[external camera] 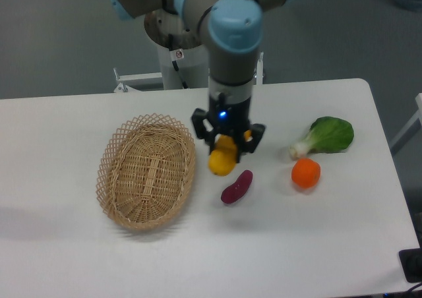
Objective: Place the mango in the basket
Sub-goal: 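Carry the held mango over the wicker basket, then lower the mango into the basket and open the gripper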
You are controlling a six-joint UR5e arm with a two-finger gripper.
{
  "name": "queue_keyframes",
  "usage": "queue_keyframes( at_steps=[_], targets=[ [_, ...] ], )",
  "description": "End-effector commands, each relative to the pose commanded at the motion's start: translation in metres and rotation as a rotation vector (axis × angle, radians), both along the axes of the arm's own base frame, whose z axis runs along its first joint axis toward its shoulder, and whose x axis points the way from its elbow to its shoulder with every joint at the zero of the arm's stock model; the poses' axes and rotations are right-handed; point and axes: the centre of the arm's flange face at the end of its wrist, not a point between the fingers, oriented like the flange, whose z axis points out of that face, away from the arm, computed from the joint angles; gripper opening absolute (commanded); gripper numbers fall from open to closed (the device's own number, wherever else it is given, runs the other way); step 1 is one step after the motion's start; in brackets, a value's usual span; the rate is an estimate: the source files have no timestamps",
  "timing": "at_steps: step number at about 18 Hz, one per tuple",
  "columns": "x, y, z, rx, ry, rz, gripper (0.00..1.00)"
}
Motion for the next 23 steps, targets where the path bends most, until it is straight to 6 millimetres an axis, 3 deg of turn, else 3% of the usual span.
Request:
queue_keyframes(
  at_steps=[6,9,13,23],
  targets=[
    [0.064,0.04,-0.038,-0.029,-0.041,-0.035,0.36],
    [0.088,0.041,-0.058,-0.066,-0.058,-0.07,0.37],
    [0.099,0.039,-0.083,-0.082,-0.056,-0.085,0.36],
    [0.114,0.044,-0.108,-0.117,-0.076,-0.109,0.37]
  ],
)
